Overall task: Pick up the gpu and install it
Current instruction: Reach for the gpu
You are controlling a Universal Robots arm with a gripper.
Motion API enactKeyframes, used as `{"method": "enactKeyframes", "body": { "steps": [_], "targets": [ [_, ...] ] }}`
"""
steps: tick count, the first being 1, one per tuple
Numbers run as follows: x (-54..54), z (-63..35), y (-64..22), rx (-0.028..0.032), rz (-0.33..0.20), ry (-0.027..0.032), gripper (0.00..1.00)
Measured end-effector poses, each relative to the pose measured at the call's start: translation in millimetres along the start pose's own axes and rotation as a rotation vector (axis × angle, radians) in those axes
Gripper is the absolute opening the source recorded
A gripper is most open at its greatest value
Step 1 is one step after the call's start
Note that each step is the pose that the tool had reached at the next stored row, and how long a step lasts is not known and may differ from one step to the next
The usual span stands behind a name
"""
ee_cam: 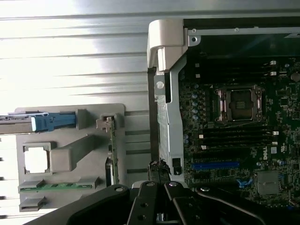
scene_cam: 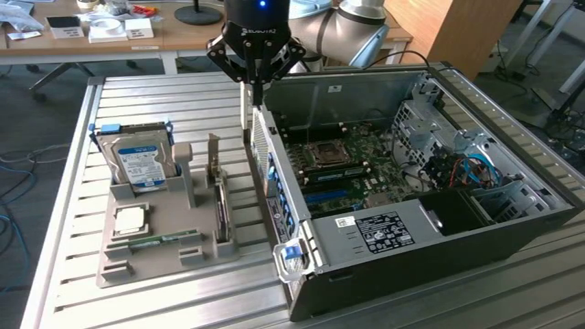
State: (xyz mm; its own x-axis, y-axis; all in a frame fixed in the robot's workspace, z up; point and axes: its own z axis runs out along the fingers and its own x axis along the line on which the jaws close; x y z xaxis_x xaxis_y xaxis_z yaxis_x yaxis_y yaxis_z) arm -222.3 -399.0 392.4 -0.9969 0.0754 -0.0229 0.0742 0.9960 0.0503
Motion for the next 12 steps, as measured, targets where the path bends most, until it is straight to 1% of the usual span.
{"method": "enactKeyframes", "body": {
  "steps": [12],
  "targets": [
    [17.5,-0.3,-1.3,-0.0001,0.0,0.0,0.11]
  ]
}}
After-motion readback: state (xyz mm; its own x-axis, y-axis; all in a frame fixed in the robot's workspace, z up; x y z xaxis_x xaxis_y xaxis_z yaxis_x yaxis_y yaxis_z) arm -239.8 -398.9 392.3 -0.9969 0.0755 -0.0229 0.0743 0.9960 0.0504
